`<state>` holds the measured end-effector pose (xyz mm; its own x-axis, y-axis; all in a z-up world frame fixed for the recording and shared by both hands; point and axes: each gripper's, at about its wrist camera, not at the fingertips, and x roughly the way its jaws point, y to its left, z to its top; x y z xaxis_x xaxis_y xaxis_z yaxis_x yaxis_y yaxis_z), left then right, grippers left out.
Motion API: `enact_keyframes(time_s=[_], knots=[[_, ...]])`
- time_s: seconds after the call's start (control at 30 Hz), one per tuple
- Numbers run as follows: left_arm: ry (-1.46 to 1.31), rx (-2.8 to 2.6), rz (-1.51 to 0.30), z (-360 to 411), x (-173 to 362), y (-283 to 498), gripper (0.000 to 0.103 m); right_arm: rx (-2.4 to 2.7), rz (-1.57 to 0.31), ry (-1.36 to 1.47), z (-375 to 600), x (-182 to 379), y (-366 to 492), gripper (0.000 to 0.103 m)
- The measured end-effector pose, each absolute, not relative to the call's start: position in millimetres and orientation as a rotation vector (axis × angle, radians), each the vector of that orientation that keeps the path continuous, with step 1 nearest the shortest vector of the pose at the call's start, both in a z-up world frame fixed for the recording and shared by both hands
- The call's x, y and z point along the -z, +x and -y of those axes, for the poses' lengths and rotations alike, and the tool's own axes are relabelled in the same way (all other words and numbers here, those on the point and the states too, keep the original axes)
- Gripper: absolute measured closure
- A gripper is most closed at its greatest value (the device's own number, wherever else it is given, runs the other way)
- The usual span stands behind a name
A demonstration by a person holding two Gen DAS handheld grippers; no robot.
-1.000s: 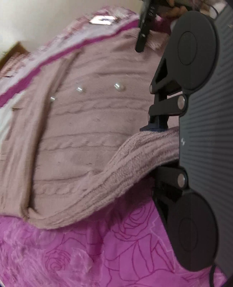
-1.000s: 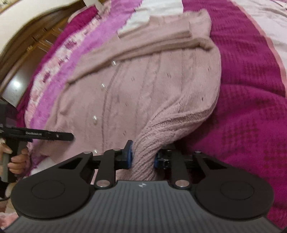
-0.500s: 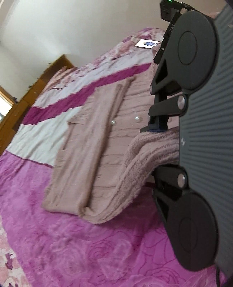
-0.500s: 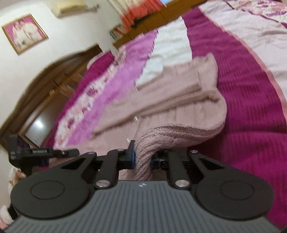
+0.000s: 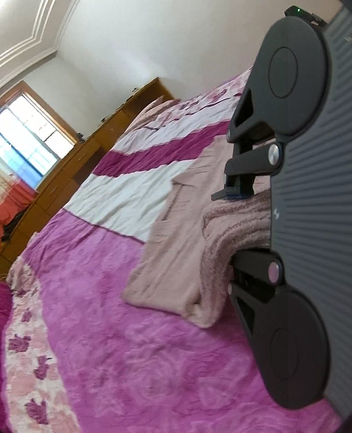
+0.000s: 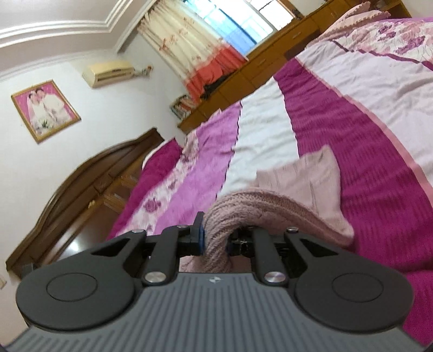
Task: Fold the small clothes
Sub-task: 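Lift the hem with both tools and fold it toward the collar, then lower the hem onto the collar and open both tools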
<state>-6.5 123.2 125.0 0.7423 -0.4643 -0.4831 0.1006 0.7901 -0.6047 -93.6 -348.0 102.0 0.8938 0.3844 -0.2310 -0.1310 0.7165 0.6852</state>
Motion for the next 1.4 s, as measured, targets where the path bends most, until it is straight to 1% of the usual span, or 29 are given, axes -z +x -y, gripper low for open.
enact_keyframes(time_s=[0.2, 0.43, 0.63, 0.83, 1.0, 1.13, 1.2, 1.23, 1.33, 1.4], knots=[[-0.582, 0.269, -0.621, -113.2, -135.0, 29.2, 0.085, -0.258, -0.329, 0.757, 355.3, -107.1, -51.0, 0.087], [-0.541, 0.215, -0.63, -95.2, -128.6, 84.4, 0.085, -0.188, -0.327, 0.787, 361.6, -95.9, 2.9, 0.087], [-0.472, 0.156, -0.686, -85.9, -100.1, 122.2, 0.085, -0.117, -0.379, 0.791, 362.9, -65.8, 42.0, 0.087], [-0.381, 0.119, -0.733, -82.2, -68.0, 140.8, 0.085, -0.041, -0.449, 0.753, 362.5, -33.3, 68.4, 0.087], [-0.346, 0.1, -0.769, -81.9, -46.8, 146.6, 0.083, -0.001, -0.497, 0.739, 364.3, -12.1, 78.5, 0.086], [-0.316, 0.103, -0.762, -79.9, -44.8, 145.9, 0.079, 0.005, -0.507, 0.691, 359.7, -5.5, 77.0, 0.086], [-0.3, 0.103, -0.767, -78.8, -47.3, 145.6, 0.079, 0.003, -0.509, 0.668, 357.9, -8.2, 75.1, 0.079], [-0.296, 0.104, -0.768, -78.9, -49.0, 144.6, 0.077, 0.004, -0.51, 0.662, 356.9, -9.2, 74.9, 0.078], [-0.29, 0.096, -0.77, -81.9, -53.4, 139.0, 0.069, 0.009, -0.512, 0.647, 354.8, -14.0, 70.0, 0.069], [-0.284, 0.09, -0.77, -84.4, -55.3, 135.0, 0.067, 0.013, -0.51, 0.64, 354.5, -17.6, 65.4, 0.059]])
